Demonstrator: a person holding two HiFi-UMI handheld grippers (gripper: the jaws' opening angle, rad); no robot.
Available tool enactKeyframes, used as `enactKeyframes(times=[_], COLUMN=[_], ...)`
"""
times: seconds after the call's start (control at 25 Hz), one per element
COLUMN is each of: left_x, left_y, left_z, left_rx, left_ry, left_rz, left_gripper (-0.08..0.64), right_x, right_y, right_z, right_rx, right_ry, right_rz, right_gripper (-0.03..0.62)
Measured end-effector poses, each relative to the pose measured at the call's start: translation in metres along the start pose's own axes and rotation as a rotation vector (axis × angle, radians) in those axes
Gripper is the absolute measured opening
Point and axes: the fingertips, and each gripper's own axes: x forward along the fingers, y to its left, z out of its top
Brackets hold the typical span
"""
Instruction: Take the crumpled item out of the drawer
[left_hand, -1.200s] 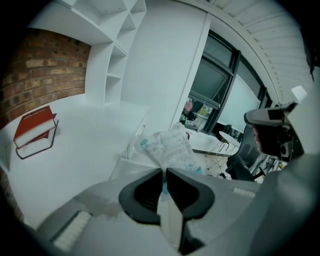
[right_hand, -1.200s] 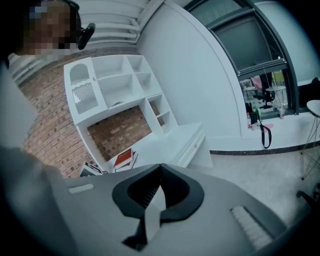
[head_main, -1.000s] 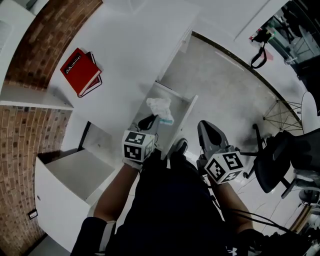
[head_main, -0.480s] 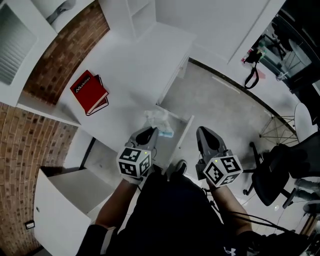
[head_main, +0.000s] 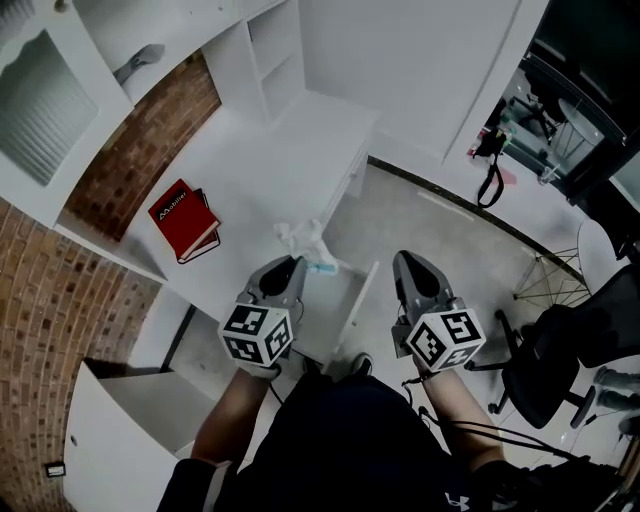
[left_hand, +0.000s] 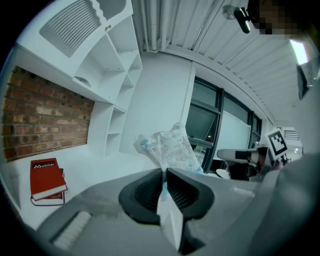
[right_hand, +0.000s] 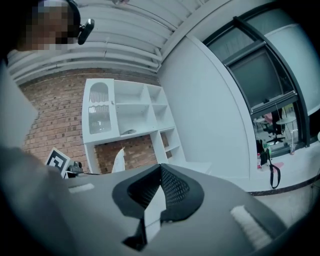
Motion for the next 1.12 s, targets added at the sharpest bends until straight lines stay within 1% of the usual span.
enactKeyframes(times=[0.2, 0.52, 0.84, 1.0, 1.12], left_x=[-0.008, -0.022, -0.024, -0.025, -0.024], left_y=[-0.013, -0.025, -0.035, -0.038, -0.037], left_z=[0.024, 0.052, 0.084, 0.091, 0.094], left_rx=[0.014, 0.037, 0.064, 0.064, 0.04], left_ry=[-0.061, -0.127, -0.195, -0.215, -0.236], left_rz=[-0.01, -0.017, -0.04, -0.052, -0.065], left_gripper=[0.031, 0.031, 0.031, 0.031, 0.031], right_x=[-0.001, -0.003, -0.001, -0.002, -0.002], right_y=[0.005, 0.01, 0.01, 0.01, 0.01], right_z=[0.022, 0.042, 0.065, 0.07, 0.072], right_rx=[-0.042, -0.064, -0.085, -0.087, -0.09], right_ry=[-0.048, -0.09, -0.143, -0.157, -0.169], right_rz=[0.023, 0.043, 0.05, 0.048, 0.051], right_gripper=[0.002, 0.002, 0.002, 0.002, 0.002])
